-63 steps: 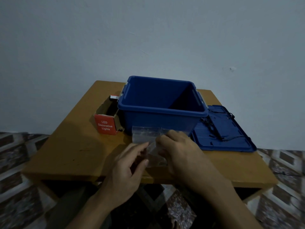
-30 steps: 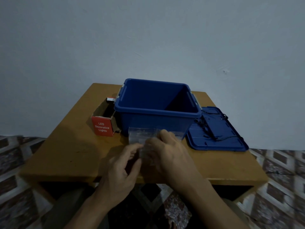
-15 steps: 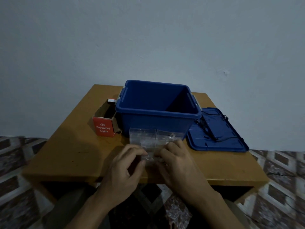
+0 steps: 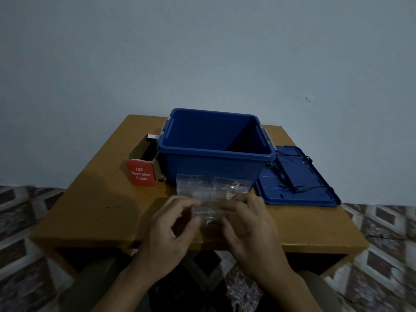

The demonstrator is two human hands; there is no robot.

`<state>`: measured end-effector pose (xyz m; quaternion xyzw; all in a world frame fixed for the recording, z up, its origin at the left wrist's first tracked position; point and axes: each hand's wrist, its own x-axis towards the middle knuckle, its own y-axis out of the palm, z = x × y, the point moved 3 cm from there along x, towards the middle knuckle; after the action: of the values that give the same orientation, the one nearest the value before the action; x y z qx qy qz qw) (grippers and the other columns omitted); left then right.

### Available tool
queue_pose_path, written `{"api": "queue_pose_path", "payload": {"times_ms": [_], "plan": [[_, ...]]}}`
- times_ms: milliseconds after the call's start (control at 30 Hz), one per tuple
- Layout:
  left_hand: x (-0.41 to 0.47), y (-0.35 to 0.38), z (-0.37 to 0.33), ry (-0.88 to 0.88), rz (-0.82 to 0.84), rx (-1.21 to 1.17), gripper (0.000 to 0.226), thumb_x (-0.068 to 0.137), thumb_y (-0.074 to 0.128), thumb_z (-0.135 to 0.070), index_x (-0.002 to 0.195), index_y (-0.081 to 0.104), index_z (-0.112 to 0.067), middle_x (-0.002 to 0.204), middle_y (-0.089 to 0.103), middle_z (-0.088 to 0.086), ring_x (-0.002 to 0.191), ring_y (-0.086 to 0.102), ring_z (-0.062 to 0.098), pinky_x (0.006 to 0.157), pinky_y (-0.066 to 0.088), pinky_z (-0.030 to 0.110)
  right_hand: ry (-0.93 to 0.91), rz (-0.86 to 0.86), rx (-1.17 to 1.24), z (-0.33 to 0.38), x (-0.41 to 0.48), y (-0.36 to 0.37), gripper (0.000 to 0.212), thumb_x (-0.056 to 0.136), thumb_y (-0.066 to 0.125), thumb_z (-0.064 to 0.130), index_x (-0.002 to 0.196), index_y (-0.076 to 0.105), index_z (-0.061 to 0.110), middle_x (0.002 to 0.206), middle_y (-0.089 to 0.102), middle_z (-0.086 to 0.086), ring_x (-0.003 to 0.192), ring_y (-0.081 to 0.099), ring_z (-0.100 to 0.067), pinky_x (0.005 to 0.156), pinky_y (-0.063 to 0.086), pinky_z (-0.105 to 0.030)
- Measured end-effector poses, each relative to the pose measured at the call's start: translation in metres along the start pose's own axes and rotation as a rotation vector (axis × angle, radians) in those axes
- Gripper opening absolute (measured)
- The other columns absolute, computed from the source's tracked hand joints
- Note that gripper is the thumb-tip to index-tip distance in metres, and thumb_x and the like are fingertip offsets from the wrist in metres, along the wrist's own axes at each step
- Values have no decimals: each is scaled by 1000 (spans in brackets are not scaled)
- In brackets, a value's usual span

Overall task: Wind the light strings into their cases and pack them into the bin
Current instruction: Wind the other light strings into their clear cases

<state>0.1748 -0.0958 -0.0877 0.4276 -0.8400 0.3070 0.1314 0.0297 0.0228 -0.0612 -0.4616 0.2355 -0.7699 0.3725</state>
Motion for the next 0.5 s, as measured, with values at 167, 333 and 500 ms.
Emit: {"api": "queue_pose_path", "payload": {"times_ms": [167,333,500], "plan": [[-3,0,0,-120,-47,-122,22,90,64,-35,111,60,-32,114,64,-19,112,61,7,90,50,24,114,-76,118,-8,-3,-8,24,91,70,19,101,55,36,102,53,20,98,56,-2,77,44,-13],[-3,-1,-4,-290,-187,-155,8,91,65,-31,98,65,-26,92,67,-14,88,64,6,71,52,19,445,-77,365,-12,1,-11,8,95,64,24,93,62,31,86,66,15,85,62,-1,65,50,-18],[7,2,-2,-516,-153,-264,17,89,66,-40,94,71,-25,63,65,-10,57,60,2,53,45,17,655,88,649,-15,11,-2,9,98,61,25,96,67,19,83,74,-1,79,73,-13,74,59,-37]]}}
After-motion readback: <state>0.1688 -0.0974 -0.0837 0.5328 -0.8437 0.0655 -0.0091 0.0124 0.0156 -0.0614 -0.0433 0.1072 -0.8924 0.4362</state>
